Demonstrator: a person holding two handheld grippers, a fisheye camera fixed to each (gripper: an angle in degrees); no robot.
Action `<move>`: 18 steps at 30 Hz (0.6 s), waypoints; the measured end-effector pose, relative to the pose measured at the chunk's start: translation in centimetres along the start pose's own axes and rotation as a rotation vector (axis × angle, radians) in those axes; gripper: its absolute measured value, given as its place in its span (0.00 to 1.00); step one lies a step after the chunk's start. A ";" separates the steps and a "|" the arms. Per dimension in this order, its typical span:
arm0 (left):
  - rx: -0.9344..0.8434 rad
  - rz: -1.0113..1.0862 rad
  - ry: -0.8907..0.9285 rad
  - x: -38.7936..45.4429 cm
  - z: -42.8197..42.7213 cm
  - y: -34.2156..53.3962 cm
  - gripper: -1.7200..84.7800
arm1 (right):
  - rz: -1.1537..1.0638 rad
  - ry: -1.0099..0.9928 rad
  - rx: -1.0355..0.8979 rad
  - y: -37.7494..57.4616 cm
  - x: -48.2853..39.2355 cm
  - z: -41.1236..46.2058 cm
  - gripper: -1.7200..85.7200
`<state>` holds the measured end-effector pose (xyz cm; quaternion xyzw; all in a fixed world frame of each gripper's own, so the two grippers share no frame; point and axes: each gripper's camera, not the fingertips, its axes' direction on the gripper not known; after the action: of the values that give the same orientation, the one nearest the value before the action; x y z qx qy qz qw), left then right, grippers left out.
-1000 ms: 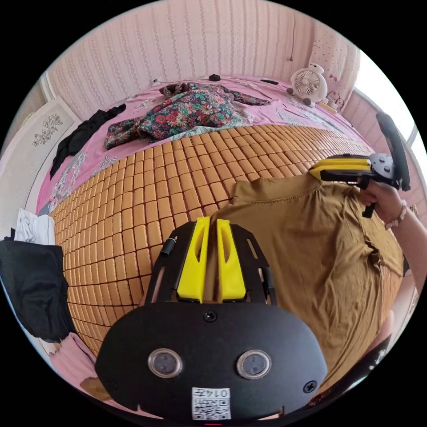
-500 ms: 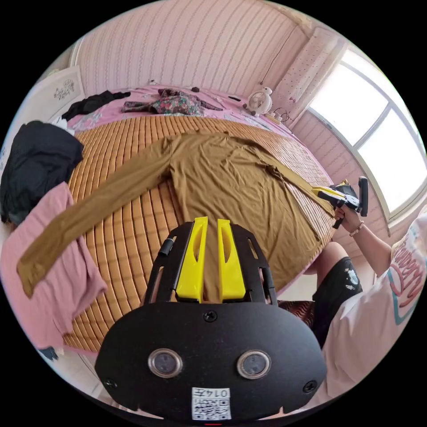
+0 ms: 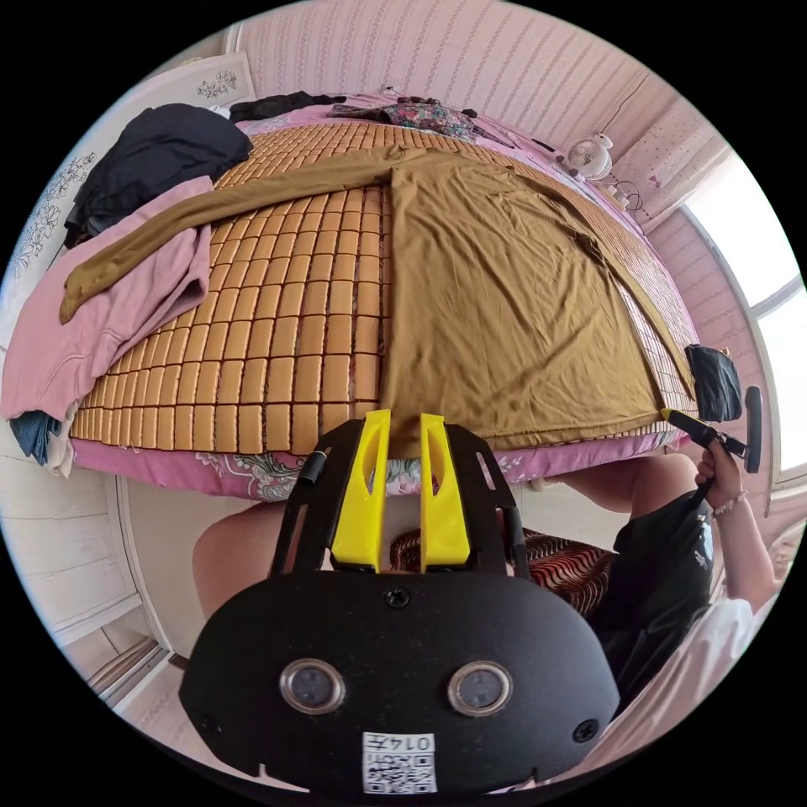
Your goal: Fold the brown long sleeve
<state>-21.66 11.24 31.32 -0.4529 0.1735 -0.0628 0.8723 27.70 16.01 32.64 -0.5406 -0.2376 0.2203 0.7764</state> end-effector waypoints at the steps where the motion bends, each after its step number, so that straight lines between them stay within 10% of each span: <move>1: -0.010 0.013 -0.029 0.2 -0.3 -0.1 0.07 | 0.003 0.004 -0.002 0.0 -0.1 0.0 0.05; 18: 0.242 -0.195 0.117 -10.3 -13.1 4.6 0.07 | -0.153 0.084 0.078 -0.1 -8.1 -1.9 0.09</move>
<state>-36.16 6.52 23.18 -0.3547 0.1704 -0.1937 0.8987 22.45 9.73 31.08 -0.4989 -0.2366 0.1467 0.8207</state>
